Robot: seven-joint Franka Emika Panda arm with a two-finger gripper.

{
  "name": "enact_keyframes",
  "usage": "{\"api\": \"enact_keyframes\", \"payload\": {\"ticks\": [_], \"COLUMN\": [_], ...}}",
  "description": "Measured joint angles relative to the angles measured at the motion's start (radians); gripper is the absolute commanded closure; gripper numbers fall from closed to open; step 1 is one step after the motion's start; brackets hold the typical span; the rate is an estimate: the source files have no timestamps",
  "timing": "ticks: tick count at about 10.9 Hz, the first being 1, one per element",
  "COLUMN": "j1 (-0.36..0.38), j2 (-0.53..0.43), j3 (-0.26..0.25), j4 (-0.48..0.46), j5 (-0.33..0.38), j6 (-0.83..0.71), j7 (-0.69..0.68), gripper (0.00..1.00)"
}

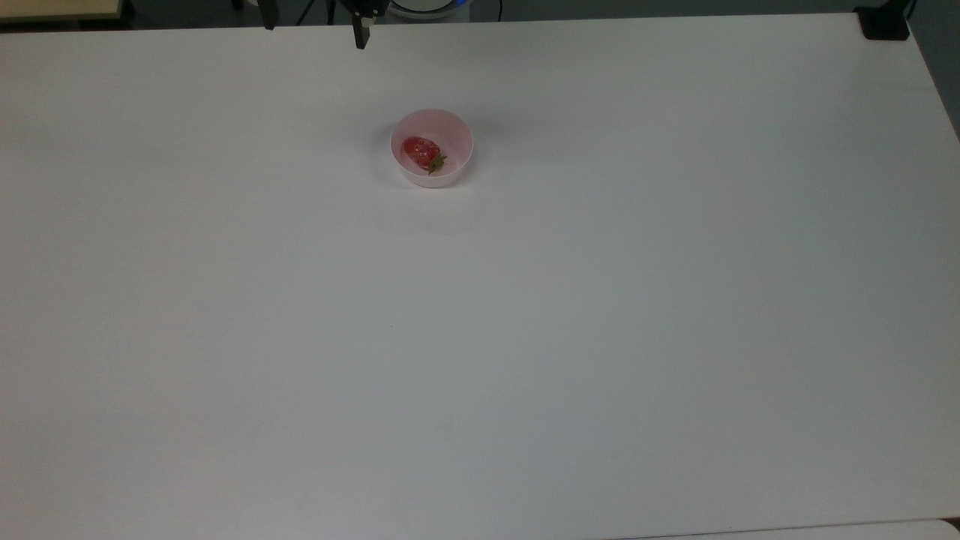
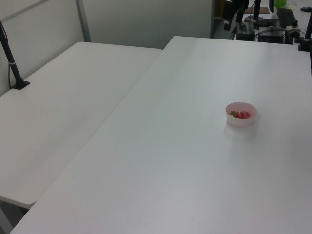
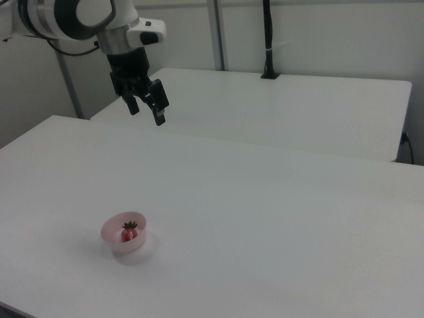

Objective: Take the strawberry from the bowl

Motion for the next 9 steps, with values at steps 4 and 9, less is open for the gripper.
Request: {"api": "enact_keyframes", "payload": {"ticks": [4, 9], "j1": [0.003, 0.003], "j2": [0.002, 0.005], "j3": [0.0, 0.0], "j4": [0.0, -0.002], "j5": [0.0, 0.0], "j6": [0.0, -0.01], "j7": [-0.016, -0.084], "gripper": [0.0, 0.0]}}
